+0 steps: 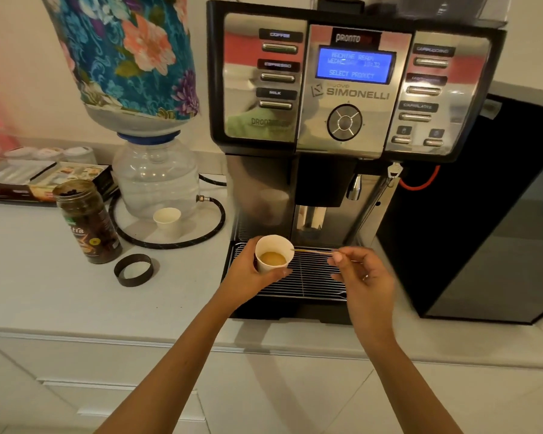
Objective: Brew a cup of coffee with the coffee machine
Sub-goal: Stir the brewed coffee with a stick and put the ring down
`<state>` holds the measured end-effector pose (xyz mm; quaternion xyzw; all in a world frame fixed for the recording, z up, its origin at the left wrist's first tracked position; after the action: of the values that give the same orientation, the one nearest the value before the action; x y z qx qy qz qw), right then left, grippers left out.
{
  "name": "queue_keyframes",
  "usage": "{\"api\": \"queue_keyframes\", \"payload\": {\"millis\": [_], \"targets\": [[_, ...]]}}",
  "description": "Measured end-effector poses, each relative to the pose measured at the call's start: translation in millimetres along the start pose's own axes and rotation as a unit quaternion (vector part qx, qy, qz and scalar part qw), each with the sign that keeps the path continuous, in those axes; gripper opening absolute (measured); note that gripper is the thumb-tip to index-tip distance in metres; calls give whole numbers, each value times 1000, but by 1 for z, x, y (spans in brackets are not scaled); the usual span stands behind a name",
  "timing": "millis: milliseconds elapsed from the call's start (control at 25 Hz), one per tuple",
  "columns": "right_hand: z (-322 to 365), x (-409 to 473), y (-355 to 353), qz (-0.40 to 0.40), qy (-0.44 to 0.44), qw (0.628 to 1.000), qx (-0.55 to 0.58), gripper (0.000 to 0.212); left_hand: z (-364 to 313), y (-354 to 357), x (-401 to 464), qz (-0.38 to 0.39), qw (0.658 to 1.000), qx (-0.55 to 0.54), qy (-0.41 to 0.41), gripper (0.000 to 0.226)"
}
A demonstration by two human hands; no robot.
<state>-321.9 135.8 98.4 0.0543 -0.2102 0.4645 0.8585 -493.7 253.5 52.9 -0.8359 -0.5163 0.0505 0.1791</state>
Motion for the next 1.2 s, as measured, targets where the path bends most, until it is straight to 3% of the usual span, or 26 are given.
{"api": "queue_keyframes", "payload": {"millis": [160,280,560,800,1000,1200], "targets": [[7,3,45,47,-144,973,-174,11,5,-15,-11,-14,999,12,27,67],[1,3,70,100,-176,947,-249,12,5,-16,-13,-6,998,18,52,68],[-9,8,86,191,-147,937,-254,20,7,-15,-11,8,997,21,67,66],[-6,21,77,133,-168,936,-278,22,7,-15,-12,9,998,20,66,69],[-9,18,86,183,-153,936,-258,21,6,-15,-12,10,997,18,79,66],[-7,24,79,130,-173,938,-269,23,7,-15,-11,8,997,27,75,69]]}}
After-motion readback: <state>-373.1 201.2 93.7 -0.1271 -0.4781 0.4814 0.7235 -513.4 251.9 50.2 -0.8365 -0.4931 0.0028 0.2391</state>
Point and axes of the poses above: each hand's wrist, its own x-axis towards the middle knuckle, its own y-axis out of the palm, z = x × y, the point moved 4 cm from there along x, towards the middle knuckle, and after that the axes turned 5 degrees about z, right-handed, at the moved point
